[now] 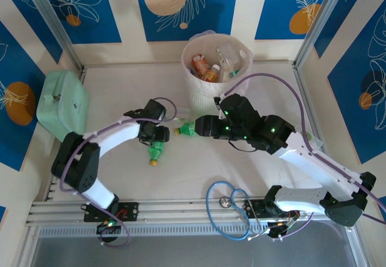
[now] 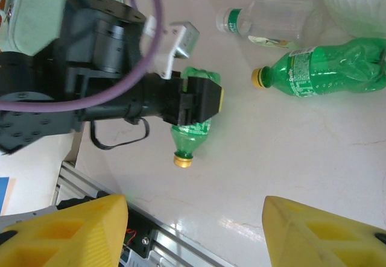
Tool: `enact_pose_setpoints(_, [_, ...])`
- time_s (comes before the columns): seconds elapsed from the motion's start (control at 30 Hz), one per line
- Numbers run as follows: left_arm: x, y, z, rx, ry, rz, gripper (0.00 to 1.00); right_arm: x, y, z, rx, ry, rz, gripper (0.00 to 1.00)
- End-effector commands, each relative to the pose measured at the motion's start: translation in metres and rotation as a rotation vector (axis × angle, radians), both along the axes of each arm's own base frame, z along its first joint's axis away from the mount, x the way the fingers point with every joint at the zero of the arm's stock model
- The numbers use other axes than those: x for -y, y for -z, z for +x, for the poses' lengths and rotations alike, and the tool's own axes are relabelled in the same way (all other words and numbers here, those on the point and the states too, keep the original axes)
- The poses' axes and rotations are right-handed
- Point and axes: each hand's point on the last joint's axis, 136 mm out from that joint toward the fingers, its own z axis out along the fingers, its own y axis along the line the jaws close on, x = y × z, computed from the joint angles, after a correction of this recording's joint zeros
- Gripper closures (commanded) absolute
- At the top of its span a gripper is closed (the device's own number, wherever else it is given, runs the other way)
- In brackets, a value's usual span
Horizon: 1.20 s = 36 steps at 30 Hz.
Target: Put the plastic bottles in the bin
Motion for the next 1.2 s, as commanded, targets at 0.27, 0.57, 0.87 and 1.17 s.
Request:
enact_pose_setpoints(0.27, [0.038,-0.164,-0.005,0.193,-0.149,-0.587,0.41,-0.059,0.009,-0.014,-0.020,-0.153,0.023,0.39])
enact_pose_setpoints(0.57, [0.059,-0.196,-0.010,0.134,-0.273,-0.954,0.40,-0.088,0.022,-0.022,-0.051,-0.205,0.051,0.39])
enact_pose_setpoints(0.87, [0.063,-0.204,-0.010,0.103,-0.292,-1.045,0.40,-0.078,0.040,-0.019,-0.062,-0.168,-0.003,0.39])
enact_pose_setpoints(1.17, [0.061,-0.215,-0.012,0.125,-0.271,-1.056,0.39,-0.078,0.049,-0.017,-0.076,-0.166,-0.033,0.41])
